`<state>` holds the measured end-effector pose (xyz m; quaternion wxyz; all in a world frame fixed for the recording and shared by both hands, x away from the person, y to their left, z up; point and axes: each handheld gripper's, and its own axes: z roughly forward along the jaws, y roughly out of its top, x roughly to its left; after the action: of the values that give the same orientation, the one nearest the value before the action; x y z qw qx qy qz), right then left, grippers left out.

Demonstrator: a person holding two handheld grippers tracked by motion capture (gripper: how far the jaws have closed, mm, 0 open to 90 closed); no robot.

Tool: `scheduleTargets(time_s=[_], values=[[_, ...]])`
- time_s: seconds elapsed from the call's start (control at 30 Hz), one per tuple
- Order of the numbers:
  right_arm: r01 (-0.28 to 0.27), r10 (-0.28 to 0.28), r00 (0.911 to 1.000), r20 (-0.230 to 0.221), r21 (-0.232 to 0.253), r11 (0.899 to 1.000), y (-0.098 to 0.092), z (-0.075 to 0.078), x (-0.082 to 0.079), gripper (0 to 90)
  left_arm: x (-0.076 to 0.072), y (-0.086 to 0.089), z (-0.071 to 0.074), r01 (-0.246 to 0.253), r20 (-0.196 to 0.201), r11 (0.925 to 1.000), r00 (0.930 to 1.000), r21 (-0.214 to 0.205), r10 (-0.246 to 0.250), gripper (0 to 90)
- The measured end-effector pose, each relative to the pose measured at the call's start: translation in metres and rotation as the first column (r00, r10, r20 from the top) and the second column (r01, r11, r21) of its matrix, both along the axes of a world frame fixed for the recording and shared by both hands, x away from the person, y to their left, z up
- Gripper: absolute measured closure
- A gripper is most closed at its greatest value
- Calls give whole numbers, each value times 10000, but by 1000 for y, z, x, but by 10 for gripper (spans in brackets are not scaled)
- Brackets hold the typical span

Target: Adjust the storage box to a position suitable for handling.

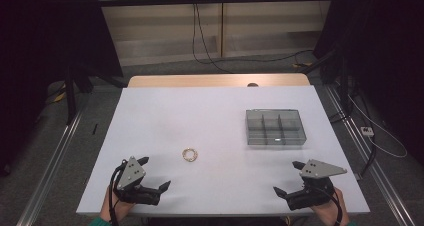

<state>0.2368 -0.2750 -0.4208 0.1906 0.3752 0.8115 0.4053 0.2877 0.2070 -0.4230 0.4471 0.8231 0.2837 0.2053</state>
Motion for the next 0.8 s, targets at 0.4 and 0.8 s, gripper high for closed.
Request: scheduleTargets(time_s=[0.4,0.8], values=[[58,-58,10000,8,85,9999,0,2,1,0,0,-2,0,-27,33,10000,10000,18,26,4],[208,-209,9998,68,197,9996,0,5,13,0,3,-5,-1,75,69,10000,9999,6,-75,4]])
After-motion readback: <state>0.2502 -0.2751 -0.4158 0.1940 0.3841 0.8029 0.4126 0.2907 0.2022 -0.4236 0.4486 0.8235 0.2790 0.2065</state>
